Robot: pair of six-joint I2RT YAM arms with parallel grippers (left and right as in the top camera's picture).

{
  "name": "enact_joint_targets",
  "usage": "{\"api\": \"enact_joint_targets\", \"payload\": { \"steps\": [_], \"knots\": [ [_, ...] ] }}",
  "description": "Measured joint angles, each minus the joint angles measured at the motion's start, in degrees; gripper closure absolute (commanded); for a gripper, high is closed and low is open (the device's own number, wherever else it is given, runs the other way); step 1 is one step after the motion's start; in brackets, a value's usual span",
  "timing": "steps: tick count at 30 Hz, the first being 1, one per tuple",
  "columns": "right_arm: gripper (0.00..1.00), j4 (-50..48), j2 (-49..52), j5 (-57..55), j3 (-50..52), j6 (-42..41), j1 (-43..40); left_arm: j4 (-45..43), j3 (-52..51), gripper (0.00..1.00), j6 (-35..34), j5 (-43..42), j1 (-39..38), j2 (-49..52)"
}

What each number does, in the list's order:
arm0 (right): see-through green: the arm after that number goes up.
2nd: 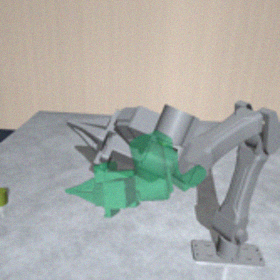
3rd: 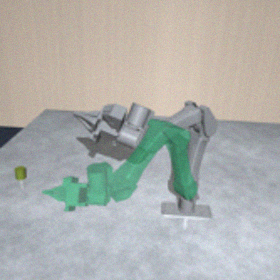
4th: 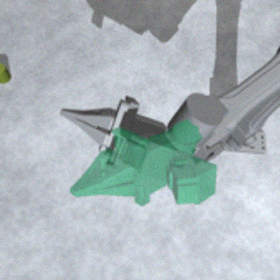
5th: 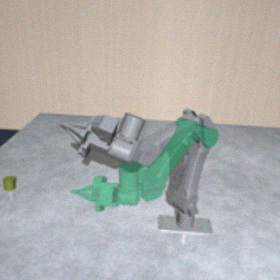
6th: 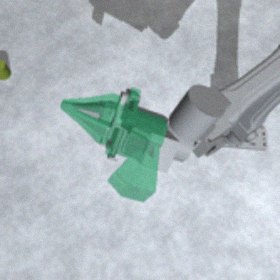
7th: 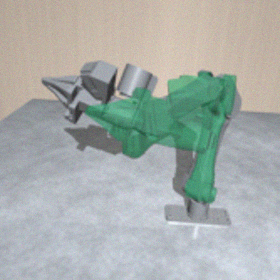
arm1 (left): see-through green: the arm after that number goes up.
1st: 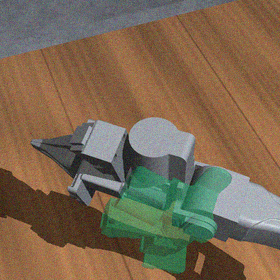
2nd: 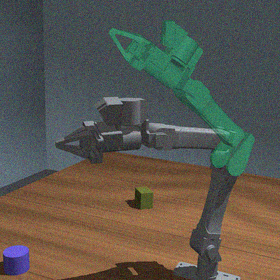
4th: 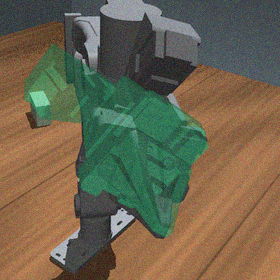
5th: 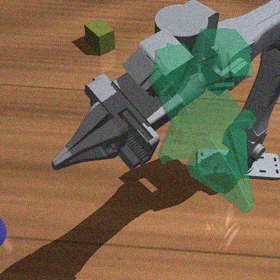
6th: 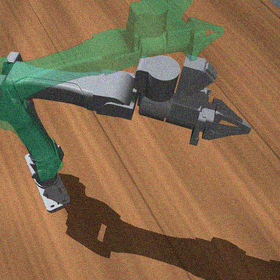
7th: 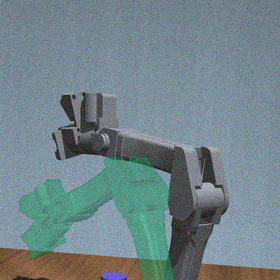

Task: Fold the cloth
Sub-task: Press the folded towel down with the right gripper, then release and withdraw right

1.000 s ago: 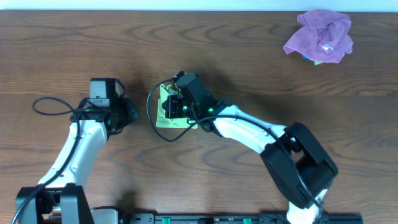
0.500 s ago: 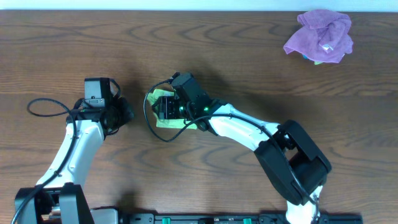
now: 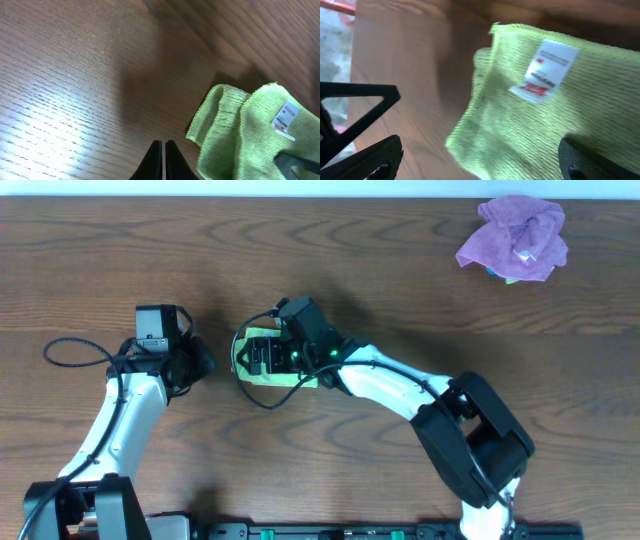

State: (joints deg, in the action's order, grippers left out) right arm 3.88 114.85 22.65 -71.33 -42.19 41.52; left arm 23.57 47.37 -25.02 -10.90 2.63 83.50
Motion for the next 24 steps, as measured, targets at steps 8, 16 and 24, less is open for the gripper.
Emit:
{"api": "enact_joint_targets", "payload": {
  "steps": [8, 16, 24],
  "knots": [
    [0.01, 9.88, -6.03, 0.39, -0.02, 5.9, -5.97, 0.02, 0.0, 0.64, 0.68, 0.17, 0.0, -0.07],
    [0.01, 24.92, -21.55, -3.19, -0.22, 14.86, -11.74, 0.07, 0.0, 0.11, 1.03, -2.01, 0.02, -2.47],
    [0.01, 44.59, -31.65, -6.99, -0.39, 25.59, -16.28, 1.51, 0.11, 0.04, 0.63, -5.66, 0.0, -4.22]
  ]
}}
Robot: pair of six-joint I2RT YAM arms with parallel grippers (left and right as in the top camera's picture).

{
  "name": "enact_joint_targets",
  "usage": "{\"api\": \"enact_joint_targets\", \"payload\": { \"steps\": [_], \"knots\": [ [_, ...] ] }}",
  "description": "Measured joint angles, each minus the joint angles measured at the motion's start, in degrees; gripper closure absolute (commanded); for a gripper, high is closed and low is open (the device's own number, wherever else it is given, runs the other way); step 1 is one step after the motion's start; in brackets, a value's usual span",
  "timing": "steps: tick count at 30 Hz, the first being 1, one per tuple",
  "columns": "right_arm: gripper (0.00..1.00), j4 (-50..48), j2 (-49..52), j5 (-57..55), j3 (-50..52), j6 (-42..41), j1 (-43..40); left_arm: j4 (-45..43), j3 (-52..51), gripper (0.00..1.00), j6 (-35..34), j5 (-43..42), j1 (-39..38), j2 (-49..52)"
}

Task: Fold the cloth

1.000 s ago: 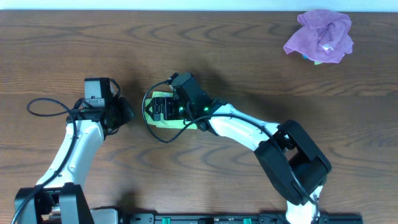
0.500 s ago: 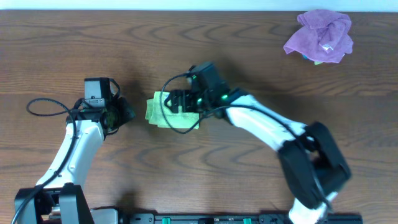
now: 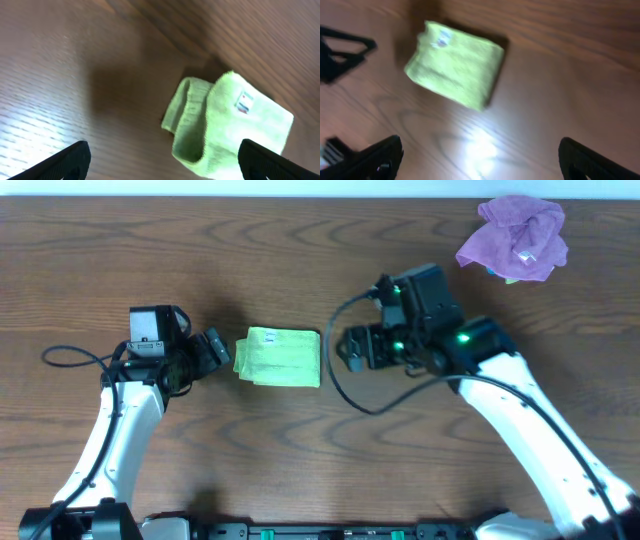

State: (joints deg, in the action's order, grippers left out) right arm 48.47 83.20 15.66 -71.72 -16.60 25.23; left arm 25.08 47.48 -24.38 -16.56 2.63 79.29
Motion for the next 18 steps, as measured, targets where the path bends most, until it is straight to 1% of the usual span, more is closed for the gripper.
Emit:
{"api": "enact_joint_targets", "payload": {
  "steps": [3, 6, 13, 18],
  "knots": [
    [0.01, 5.66, -3.28, -4.7, 0.59, 2.62, -1.07, 1.33, 0.02, 0.05, -0.2, -1.33, 0.0, 0.0],
    [0.01, 7.28, -8.28, -7.87, 5.05, 4.17, -3.87, 2.12, 0.04, 0.04, -0.76, -3.26, 0.0, 0.0],
    [0.01, 3.87, -21.24, -7.76, 22.32, 5.05, -12.68, 3.61, 0.09, 0.04, -2.84, -8.02, 0.0, 0.0],
    [0.01, 2.82, -29.75, -7.28, 28.33, 3.32, -16.83, 5.29, 0.09, 0.04, -4.81, -10.32, 0.0, 0.0]
  ]
}}
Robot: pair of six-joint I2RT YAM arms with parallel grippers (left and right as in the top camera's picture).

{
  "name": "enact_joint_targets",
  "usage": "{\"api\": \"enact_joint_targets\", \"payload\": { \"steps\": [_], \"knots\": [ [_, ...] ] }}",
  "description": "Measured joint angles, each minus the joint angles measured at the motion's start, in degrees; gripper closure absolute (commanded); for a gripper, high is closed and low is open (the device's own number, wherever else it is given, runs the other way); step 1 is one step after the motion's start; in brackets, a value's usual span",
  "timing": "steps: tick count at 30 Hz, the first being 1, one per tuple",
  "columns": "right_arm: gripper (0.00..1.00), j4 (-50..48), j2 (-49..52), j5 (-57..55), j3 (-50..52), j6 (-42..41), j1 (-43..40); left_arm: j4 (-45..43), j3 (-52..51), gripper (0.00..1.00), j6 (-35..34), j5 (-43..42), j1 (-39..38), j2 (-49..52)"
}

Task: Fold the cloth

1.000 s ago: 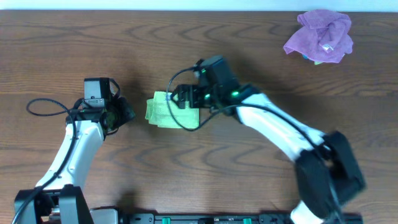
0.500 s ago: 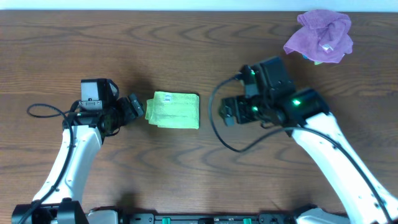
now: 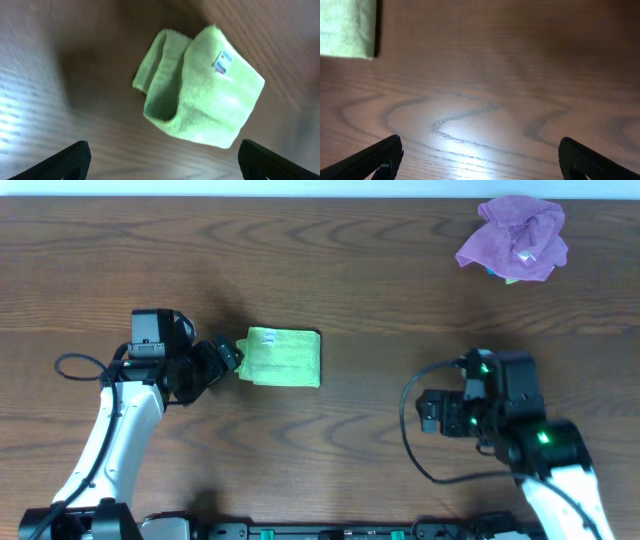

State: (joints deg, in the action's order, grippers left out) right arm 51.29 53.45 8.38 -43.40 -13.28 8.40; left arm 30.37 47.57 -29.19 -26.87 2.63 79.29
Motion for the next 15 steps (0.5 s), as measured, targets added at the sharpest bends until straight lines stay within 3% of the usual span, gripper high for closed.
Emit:
{"api": "enact_joint_targets", "payload": {
  "steps": [8, 15],
  "knots": [
    [0.01, -1.27, -4.35, -0.42, 0.83, -1.49, -2.29, 2.62, 0.02, 0.05, -5.09, -1.01, -1.14, 0.0],
    [0.01, -1.29, -4.33, -1.38, 0.83, -1.62, -2.29, 0.76, 0.02, 0.04, -10.05, -1.18, -7.1, 0.0]
  ]
}}
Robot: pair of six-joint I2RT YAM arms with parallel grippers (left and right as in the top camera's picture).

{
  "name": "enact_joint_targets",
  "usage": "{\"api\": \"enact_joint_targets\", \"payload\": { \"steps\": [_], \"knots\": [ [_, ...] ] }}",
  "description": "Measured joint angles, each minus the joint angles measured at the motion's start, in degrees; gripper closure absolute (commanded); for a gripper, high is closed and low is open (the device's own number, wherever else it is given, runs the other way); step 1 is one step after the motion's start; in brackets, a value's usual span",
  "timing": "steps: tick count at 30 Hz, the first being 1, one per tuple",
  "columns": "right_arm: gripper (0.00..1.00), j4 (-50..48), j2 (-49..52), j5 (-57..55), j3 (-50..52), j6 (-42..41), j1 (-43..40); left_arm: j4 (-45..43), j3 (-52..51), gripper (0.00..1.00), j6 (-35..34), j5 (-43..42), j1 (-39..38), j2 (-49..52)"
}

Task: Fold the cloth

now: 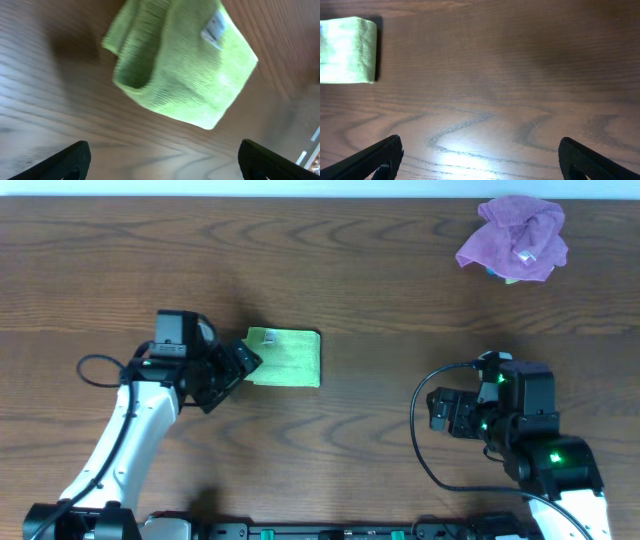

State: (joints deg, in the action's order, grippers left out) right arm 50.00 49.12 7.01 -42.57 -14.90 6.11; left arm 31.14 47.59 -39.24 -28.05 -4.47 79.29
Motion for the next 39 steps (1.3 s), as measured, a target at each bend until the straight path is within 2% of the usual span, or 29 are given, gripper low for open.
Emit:
{"api": "enact_joint_targets", "payload": {
  "steps": [9, 14, 21, 29, 33, 36, 39],
  "knots": [
    [0.01, 0.0, 0.02, -0.22, 0.0, -0.02, 0.0, -1.16, 0.0, 0.05, -9.09, 7.21, -8.13, 0.31],
    [0.01, 0.0, 0.02, -0.24, 0.0, -0.02, 0.0, -4.79, 0.0, 0.05, -13.11, 8.92, -10.62, 4.52],
    [0.01, -0.02, 0.11, -0.28, 0.0, -0.02, 0.0, -11.21, 0.0, 0.05, -16.52, 8.76, -11.39, 10.32],
    [0.01, -0.04, 0.11, -0.28, 0.0, -0.02, 0.0, -13.9, 0.0, 0.04, -19.3, 8.76, -11.41, 14.01],
    [0.01, -0.11, 0.11, -0.35, 0.0, -0.02, 0.0, -15.39, 0.11, 0.0, -20.33, 8.48, -11.39, 15.63],
    [0.01, -0.07, 0.11, -0.39, 0.0, -0.02, 0.0, -17.42, 0.13, 0.14, -20.76, 8.28, -11.41, 16.11],
    [0.01, -0.09, 0.11, -0.42, 0.0, -0.02, 0.0, -19.23, 0.13, 0.2, -21.16, 8.31, -11.45, 16.9]
  ]
}}
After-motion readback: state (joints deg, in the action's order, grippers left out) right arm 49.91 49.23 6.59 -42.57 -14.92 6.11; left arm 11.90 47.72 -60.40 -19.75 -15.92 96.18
